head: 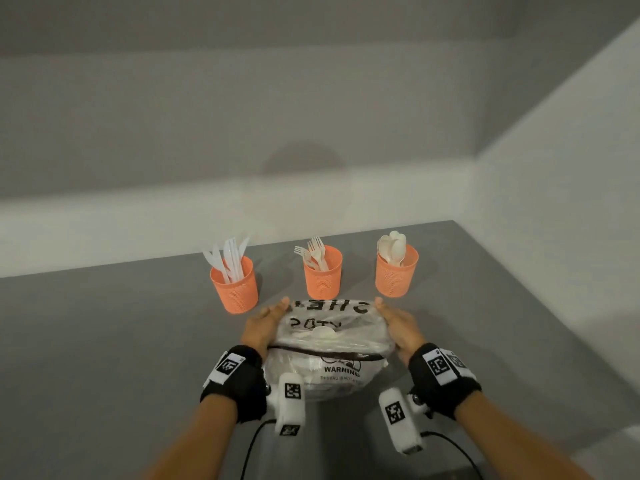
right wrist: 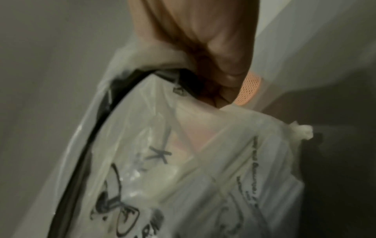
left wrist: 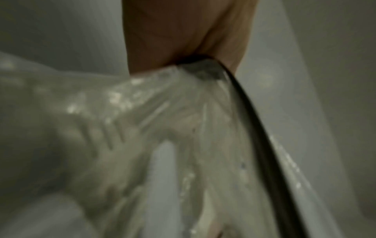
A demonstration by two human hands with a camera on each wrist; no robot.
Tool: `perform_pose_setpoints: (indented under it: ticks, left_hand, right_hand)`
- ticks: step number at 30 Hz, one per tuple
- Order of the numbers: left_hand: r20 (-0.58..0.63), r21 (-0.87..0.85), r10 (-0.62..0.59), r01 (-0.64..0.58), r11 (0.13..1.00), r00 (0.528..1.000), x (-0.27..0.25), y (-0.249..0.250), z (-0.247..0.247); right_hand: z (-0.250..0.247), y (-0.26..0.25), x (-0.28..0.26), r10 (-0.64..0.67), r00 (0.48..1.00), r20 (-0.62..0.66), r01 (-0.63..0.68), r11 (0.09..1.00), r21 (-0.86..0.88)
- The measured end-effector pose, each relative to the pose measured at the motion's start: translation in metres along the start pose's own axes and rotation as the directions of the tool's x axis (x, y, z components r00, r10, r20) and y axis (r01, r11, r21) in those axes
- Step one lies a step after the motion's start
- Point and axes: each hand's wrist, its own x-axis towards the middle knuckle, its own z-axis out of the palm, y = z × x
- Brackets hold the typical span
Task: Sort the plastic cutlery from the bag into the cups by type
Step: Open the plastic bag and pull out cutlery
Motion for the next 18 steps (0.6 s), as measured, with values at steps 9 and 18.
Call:
perform_pose_setpoints:
  ticks: [9,18]
  left_hand:
    - [0.007,0.743,0.550,-0.373,0.556,0.835,-0.013,-0.012,-0.003]
    - [0.006,1.000,0.174,-0.002,-0.026,0.985,-0.036,-0.002,0.024]
  right_hand:
    - [-0.007,0.000,-0.003,-0.220,0.927,0.302,0.368,0.392,-0.843]
    - [0.016,0.001,-0.015,0.086,0.980,0.181,0.172,0.107,-0.979]
